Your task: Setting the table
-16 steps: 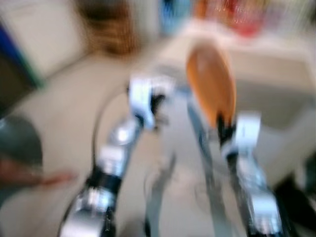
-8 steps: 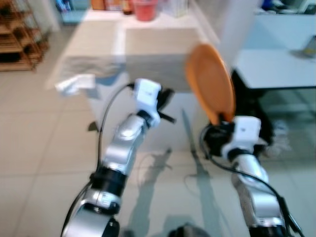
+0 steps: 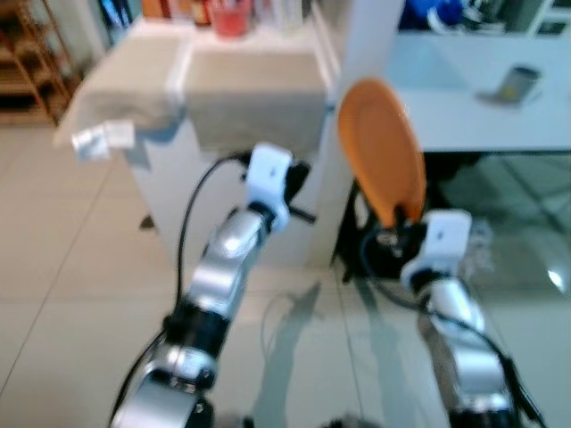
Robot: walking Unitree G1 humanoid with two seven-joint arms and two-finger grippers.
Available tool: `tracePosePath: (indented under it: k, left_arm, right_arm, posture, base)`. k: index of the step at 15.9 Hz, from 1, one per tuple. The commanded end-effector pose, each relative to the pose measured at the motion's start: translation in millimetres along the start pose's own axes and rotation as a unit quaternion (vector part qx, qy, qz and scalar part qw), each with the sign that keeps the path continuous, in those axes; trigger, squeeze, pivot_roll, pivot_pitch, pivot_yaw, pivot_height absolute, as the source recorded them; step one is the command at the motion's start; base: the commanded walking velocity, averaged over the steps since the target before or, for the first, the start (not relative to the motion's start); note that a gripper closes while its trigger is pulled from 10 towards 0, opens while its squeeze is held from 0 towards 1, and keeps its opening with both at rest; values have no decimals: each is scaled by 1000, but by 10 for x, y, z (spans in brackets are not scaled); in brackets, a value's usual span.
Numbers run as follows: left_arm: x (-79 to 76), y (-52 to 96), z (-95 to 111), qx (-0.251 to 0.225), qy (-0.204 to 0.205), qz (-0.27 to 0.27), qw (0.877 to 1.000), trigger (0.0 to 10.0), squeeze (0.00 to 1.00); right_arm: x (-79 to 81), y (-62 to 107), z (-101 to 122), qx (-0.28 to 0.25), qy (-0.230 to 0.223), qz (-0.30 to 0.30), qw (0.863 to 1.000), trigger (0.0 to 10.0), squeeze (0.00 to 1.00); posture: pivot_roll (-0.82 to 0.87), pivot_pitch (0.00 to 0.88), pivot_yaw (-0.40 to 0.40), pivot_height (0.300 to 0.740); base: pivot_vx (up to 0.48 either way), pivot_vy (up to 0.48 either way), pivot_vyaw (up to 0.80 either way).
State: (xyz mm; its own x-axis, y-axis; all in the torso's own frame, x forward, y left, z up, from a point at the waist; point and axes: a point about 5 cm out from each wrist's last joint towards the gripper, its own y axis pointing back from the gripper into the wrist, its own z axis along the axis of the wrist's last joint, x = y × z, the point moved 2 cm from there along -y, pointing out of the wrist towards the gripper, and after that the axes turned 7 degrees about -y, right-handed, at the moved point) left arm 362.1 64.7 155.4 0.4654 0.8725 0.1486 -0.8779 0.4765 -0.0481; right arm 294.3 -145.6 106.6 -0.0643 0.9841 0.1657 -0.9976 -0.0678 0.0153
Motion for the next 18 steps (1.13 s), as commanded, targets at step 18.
tracePosePath:
  k: [18]
  left_arm:
    - [-22, -86, 114, -21, -19, 0, 1000, 10000, 0]
  right_arm:
    - [-9, -11, 151, -38, 13, 5, 999, 0, 0]
  posture:
    - [-33, 0, 40, 722]
  base:
    - [265, -398, 95]
